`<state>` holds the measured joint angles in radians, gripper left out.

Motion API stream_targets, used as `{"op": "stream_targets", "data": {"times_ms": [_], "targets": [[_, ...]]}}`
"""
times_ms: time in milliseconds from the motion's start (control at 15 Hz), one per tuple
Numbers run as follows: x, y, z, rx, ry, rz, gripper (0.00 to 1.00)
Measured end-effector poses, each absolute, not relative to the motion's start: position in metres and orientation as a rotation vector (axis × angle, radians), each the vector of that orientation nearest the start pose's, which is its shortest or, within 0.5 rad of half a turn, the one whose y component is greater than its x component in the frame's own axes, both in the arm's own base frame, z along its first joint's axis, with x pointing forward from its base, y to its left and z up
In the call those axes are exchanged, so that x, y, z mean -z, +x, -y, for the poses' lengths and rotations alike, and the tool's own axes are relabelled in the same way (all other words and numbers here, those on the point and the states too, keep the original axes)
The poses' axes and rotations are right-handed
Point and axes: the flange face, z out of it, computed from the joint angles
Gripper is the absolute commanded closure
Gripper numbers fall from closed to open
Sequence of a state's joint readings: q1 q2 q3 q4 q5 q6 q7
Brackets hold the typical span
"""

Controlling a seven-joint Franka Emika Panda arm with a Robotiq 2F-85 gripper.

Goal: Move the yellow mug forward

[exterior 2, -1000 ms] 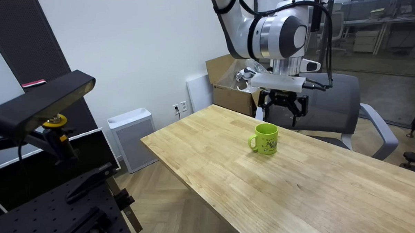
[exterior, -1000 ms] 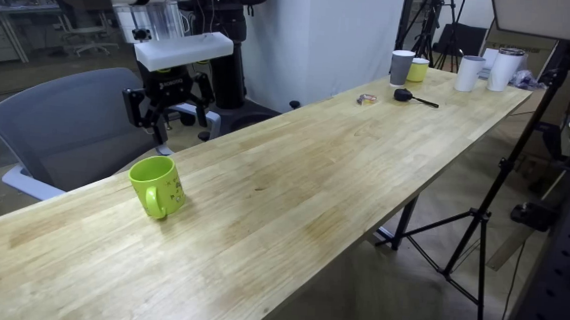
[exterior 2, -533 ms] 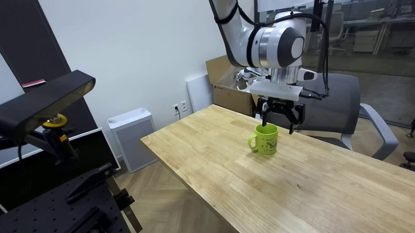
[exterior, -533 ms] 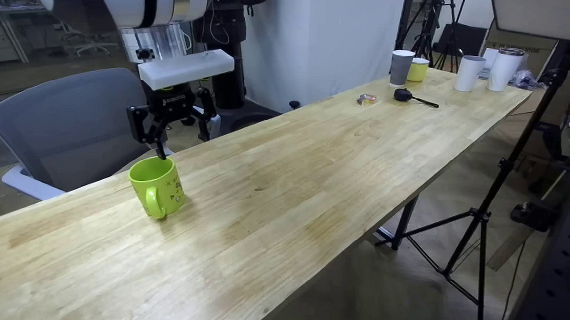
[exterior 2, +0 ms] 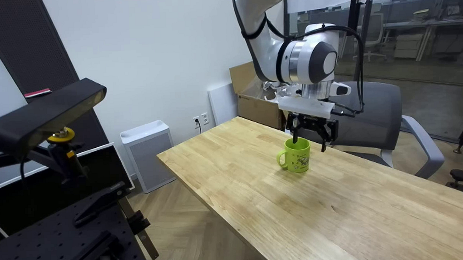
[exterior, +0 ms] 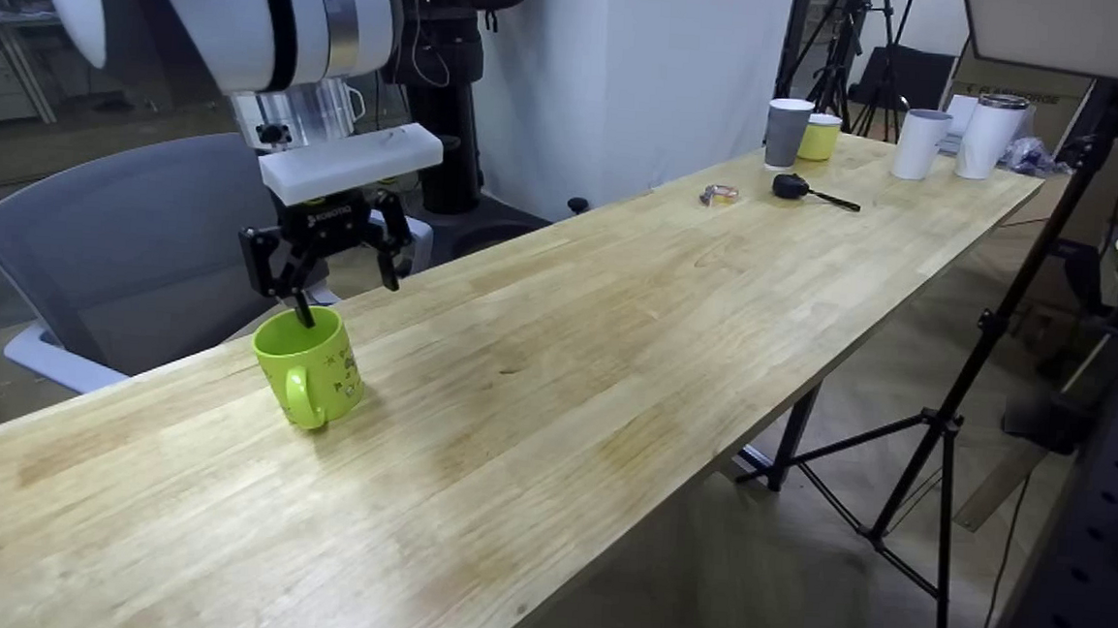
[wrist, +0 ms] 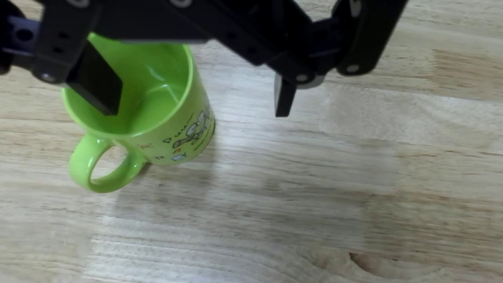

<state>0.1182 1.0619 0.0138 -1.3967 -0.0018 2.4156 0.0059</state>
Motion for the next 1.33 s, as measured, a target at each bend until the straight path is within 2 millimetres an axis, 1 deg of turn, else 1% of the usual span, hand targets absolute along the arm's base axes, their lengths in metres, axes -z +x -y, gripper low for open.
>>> {"op": "stream_targets", "data": {"times_ms": [467,533,600,667,733,1000,1267,1333], "targets": [[-0.035,0.706,-0.097,-0.067,-3.128,0.174,0.0],[-0.033,0.706,-0.097,-0.07,-3.128,0.173,0.18],[-0.03,0.706,-0.097,-0.077,-3.128,0.173,0.25],[-0.028,0.707,-0.098,-0.083,-3.128,0.174,0.32],[-0.026,0.707,-0.098,-0.088,-3.129,0.174,0.4],[-0.018,0.706,-0.099,-0.135,-3.13,0.176,0.67],[-0.021,0.707,-0.104,-0.199,-3.133,0.187,0.95],[-0.023,0.707,-0.105,-0.215,-3.134,0.189,0.99]]}}
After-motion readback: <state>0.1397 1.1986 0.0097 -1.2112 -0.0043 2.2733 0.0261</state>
